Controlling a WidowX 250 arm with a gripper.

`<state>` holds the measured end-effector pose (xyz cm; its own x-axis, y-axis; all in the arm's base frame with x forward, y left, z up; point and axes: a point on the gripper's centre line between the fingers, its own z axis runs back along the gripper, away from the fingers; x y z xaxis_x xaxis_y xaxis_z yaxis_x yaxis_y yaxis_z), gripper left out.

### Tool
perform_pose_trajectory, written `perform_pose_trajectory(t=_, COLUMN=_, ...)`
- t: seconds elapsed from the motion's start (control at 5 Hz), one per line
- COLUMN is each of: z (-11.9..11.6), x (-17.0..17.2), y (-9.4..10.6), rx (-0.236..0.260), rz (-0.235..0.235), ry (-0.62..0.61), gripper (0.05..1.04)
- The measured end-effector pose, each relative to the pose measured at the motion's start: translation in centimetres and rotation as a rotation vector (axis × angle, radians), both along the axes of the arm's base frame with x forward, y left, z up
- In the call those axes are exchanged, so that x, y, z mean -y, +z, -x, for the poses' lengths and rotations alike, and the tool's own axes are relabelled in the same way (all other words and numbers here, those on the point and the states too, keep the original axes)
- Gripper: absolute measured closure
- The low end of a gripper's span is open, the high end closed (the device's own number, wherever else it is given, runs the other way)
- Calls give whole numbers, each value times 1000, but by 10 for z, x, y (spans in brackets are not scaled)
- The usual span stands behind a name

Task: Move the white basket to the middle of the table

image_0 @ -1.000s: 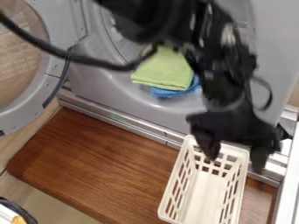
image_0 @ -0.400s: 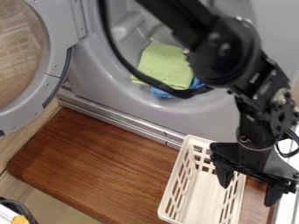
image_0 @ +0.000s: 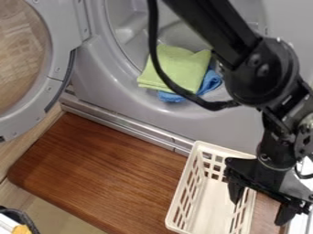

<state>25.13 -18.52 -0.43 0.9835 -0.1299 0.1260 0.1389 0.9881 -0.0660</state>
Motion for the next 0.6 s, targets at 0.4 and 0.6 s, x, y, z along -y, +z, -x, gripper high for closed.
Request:
perform_pose_trajectory(t=0.4, z=-5, x=-6, y=-24, rx=32, rz=32, ry=11, gripper=138)
perform_pose_trajectory(t=0.6, z=-10, x=-4, y=-36, rx=54, rz=59, ry=-6, gripper=428)
